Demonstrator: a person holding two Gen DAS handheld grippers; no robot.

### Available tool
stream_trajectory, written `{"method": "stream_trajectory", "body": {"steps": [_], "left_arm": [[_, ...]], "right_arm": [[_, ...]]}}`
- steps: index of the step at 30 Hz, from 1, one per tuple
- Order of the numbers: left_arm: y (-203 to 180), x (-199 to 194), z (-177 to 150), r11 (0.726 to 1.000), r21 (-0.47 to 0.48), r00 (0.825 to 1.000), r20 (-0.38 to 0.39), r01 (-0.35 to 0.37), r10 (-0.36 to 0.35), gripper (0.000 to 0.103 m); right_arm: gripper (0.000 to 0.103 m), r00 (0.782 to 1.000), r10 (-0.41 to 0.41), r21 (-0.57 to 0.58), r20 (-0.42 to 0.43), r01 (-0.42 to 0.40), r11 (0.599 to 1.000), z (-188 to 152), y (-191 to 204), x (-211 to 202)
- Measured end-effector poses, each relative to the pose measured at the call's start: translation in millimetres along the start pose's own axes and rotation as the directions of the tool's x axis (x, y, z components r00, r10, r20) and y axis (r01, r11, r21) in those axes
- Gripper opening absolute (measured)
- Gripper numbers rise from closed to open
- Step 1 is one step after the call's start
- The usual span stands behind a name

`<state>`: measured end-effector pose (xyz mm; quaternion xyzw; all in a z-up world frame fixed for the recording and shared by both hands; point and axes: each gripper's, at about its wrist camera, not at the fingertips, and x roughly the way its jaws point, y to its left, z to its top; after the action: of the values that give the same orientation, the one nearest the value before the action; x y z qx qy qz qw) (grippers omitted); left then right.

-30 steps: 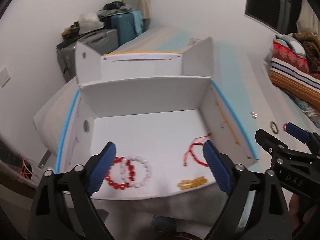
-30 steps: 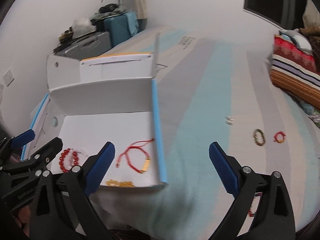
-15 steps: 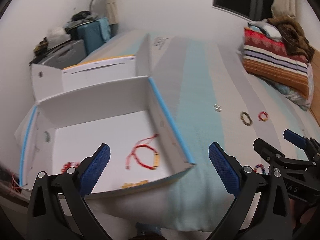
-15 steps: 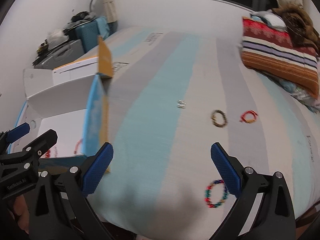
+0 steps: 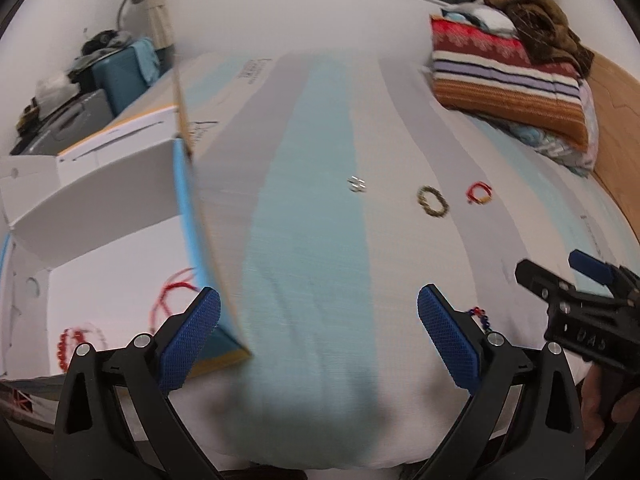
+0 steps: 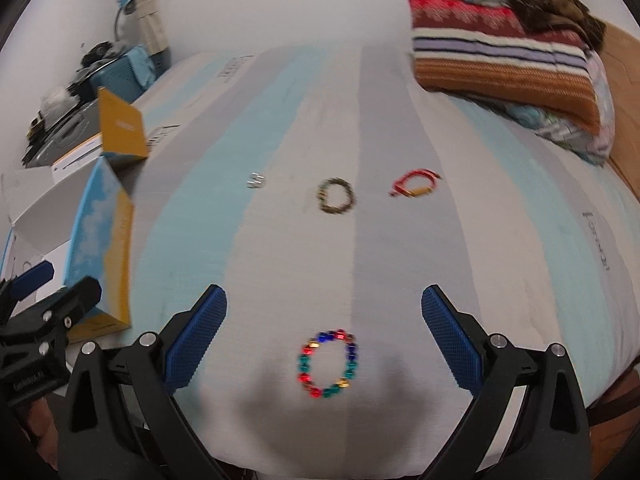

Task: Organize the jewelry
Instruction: 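Move both tools back over the remaining bracelets on the bed, then grasp the multicolour bead bracelet with the left tool while the right grasps the red cord bracelet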

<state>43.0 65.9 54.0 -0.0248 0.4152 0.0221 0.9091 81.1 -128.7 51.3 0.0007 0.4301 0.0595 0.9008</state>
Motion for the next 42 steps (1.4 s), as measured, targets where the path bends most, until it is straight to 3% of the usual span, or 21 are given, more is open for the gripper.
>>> {"method": "stream_trajectory", "body": {"steps": [10,19,24,27,32,35,40,42], "left_arm": [[-58,41,-15,0.995,0.081,0.997,-0.054,0.051,-0.047,0.097],[-96,81,-32,0.988,0.124,0.992,-0.096,0.093,-0.081,0.097],[-107,111,-43,0.986,0.136,0.989,-0.126,0.101,-0.084,0.095],[-112,126,-49,0.984,0.144,0.985,-0.151,0.103,-0.081,0.087],[-121,134,-56,0.981,0.177,0.987,-0.149,0.08,-0.053,0.082],[-124,133,-58,0.98,0.181,0.989,-0.138,0.076,-0.051,0.072],[-124,130,-57,0.982,0.179,0.99,-0.134,0.066,-0.042,0.044],[-122,131,-56,0.983,0.171,0.99,-0.136,0.065,-0.042,0.033]], "right_arm": [[0.094,0.997,-0.047,0.103,-0.06,0.053,0.993,34,-70,58],[0.094,0.988,-0.063,0.146,-0.141,0.084,0.986,82,-103,144],[0.085,0.982,-0.072,0.171,-0.175,0.102,0.98,98,-117,187],[0.079,0.976,-0.086,0.194,-0.199,0.126,0.973,103,-128,207],[0.07,0.971,-0.075,0.222,-0.227,0.127,0.967,107,-137,231],[0.063,0.973,-0.078,0.238,-0.218,0.13,0.963,110,-139,233],[0.041,0.969,-0.098,0.244,-0.227,0.154,0.957,107,-142,234],[0.028,0.969,-0.101,0.248,-0.227,0.158,0.956,105,-144,233]]}}
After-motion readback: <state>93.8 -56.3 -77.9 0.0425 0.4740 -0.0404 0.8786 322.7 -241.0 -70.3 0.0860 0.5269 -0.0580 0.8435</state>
